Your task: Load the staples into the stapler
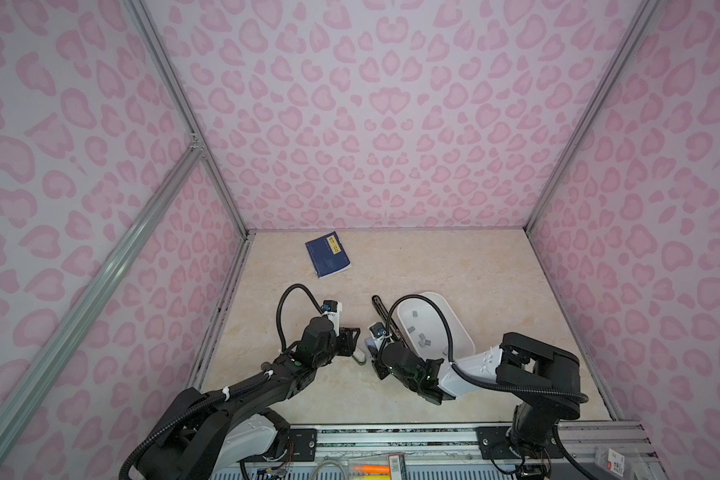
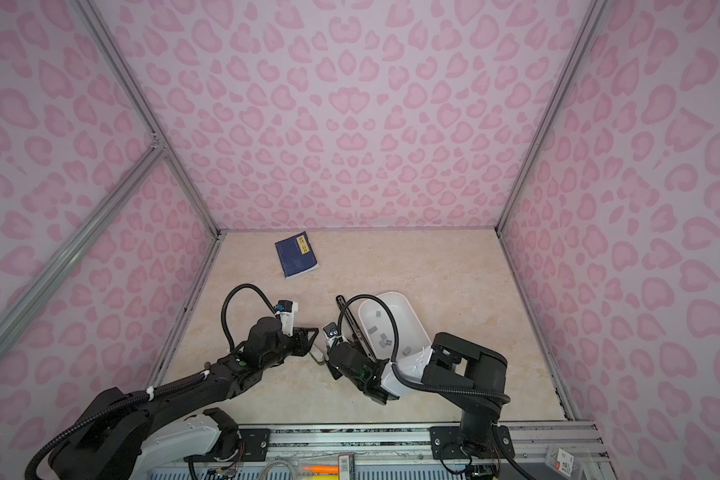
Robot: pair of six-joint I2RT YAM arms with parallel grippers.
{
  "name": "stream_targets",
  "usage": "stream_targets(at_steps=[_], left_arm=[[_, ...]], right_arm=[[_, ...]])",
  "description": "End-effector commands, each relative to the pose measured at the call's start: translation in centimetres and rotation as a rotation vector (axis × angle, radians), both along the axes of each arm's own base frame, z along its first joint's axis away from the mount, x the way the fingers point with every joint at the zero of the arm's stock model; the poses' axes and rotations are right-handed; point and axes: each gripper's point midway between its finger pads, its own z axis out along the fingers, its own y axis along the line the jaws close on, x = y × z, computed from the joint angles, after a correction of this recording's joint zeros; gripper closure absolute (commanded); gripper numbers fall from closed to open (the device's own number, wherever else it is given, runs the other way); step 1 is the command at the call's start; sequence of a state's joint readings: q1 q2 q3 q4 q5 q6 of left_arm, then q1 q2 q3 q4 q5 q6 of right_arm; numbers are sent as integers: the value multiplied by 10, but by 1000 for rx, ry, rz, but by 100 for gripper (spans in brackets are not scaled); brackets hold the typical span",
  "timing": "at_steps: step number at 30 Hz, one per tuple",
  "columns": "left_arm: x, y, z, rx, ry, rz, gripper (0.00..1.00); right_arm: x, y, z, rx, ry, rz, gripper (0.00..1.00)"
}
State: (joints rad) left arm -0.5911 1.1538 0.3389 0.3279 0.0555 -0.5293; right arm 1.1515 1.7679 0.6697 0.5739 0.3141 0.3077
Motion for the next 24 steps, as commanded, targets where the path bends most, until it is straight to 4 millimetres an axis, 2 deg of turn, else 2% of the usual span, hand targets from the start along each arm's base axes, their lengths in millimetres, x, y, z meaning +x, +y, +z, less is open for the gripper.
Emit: stream_targets(at_steps=[1, 9, 24], left_arm=[[1, 1, 2, 7, -17, 1, 56], [0, 2, 0, 5, -14, 5, 56], [-1, 3, -4, 5, -11, 7, 56]], right_arm=[[2, -5, -9, -15, 18, -27, 75], [0, -7, -23, -17, 42, -37, 76], [-8, -11, -65, -25, 108, -50, 78]])
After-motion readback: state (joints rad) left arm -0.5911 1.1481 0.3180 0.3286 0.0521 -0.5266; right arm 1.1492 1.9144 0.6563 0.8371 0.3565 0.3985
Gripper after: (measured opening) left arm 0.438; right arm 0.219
